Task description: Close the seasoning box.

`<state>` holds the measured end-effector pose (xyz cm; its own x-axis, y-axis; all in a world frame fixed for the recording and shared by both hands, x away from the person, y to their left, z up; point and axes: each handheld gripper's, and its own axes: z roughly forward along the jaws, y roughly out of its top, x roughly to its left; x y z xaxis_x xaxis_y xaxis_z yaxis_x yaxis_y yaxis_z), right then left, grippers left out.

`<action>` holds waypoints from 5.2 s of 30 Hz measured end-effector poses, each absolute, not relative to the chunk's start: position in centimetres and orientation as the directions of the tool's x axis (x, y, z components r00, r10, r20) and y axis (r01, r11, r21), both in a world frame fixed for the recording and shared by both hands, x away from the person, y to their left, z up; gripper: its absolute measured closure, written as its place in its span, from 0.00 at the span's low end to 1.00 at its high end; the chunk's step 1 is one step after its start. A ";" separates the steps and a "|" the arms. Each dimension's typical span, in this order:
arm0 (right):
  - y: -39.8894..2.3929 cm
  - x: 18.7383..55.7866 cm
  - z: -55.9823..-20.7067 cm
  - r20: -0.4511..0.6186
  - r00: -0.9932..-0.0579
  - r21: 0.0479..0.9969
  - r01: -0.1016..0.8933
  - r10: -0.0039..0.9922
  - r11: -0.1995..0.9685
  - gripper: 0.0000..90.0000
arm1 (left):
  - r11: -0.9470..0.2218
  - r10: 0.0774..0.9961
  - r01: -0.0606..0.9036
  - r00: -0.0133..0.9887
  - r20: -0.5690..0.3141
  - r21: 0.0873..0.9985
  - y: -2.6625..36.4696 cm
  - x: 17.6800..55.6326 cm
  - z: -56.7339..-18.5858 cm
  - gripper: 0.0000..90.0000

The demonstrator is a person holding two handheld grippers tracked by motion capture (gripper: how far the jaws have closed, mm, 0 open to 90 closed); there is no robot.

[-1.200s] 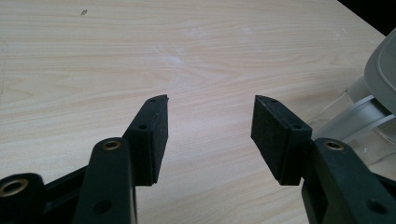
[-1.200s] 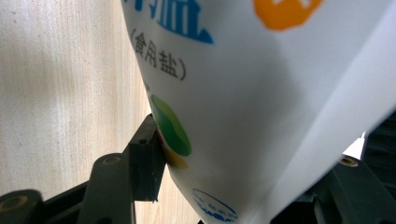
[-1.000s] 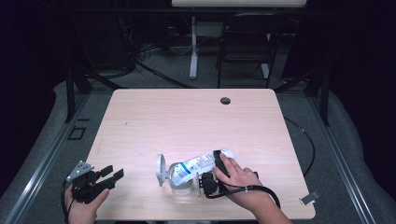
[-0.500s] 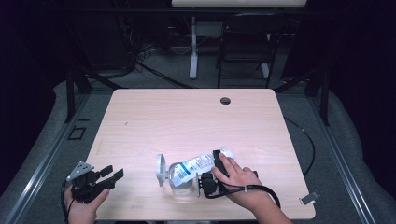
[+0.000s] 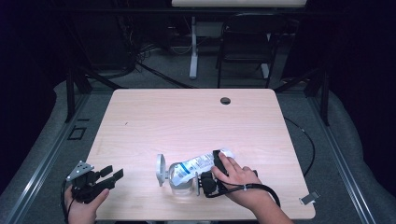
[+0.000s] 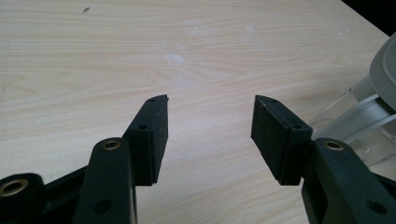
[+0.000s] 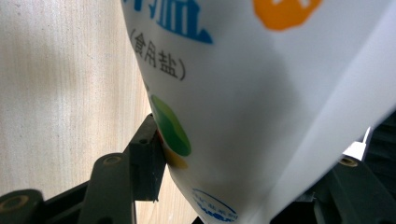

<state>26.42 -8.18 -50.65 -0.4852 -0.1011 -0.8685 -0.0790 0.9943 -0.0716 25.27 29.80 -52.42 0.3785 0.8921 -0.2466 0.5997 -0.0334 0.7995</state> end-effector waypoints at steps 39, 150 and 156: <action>-7.6 26.4 -50.1 -0.870 -0.459 -0.155 -0.094 -0.181 0.983 0.47 | -0.025 0.893 0.600 0.373 -0.252 0.799 29.9 25.3 -52.5 0.52; -6.9 26.1 -49.5 -0.861 -0.420 -0.266 -0.111 -0.288 0.958 0.48 | -0.019 0.895 0.602 0.366 -0.255 0.798 30.1 25.3 -52.5 0.52; -6.9 26.1 -49.5 -0.861 -0.415 -0.271 -0.115 -0.294 0.956 0.48 | -0.021 0.896 0.605 0.364 -0.253 0.796 30.2 25.3 -52.6 0.52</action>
